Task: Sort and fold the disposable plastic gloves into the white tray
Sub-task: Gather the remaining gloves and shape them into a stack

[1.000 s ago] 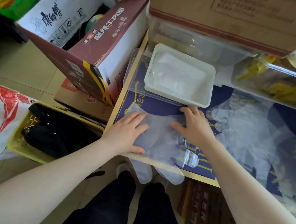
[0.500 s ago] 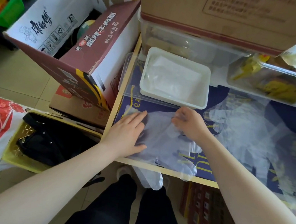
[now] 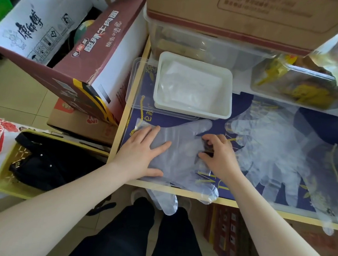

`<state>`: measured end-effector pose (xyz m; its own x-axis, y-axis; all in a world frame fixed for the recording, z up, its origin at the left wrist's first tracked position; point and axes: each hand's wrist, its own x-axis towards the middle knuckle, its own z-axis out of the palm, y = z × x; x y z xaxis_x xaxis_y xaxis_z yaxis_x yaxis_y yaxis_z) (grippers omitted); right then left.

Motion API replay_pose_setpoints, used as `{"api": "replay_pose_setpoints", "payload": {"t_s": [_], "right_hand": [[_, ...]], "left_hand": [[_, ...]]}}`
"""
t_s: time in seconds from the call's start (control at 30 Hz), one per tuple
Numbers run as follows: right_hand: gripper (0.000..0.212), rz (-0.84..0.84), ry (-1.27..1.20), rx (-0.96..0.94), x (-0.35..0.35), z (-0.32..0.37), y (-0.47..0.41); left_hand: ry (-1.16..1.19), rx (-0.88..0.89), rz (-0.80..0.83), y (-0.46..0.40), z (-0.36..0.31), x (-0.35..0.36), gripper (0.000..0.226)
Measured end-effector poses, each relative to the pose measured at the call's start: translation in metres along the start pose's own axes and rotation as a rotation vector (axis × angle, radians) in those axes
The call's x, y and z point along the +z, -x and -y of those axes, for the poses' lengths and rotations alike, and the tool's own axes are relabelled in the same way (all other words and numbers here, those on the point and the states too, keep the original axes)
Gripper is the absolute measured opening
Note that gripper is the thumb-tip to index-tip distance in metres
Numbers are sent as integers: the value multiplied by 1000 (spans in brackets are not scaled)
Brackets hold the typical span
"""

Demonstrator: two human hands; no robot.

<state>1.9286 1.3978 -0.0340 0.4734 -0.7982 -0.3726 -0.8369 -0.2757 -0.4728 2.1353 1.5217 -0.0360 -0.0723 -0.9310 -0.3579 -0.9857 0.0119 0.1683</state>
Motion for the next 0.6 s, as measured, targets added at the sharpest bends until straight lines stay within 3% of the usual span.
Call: {"api": "replay_pose_setpoints", "payload": {"t_s": [0.13,0.23,0.3,0.37,0.43,0.5,0.6], "right_hand": [[29,-113,-84,-40,7,3,-4],[6,-100,-302,-58,7,14,-6],[5,-152,-359,-44,5,15,-6],[4,-311,-251,-63,0,11,-6],[4,-454,39,-206,-5,0,-6],[11,-468,321,-328,-9,-18,-3],[23,-427,425,-263,-13,-38,11]], "left_hand": [[-4,8,-1,0,3,-1,86],[53,34,20,-1,4,2,84],[56,29,42,-1,4,0,83],[58,28,58,-1,4,1,84],[45,28,70,-1,4,0,84],[25,25,70,-1,4,1,86],[2,9,102,-1,3,-1,90]]}}
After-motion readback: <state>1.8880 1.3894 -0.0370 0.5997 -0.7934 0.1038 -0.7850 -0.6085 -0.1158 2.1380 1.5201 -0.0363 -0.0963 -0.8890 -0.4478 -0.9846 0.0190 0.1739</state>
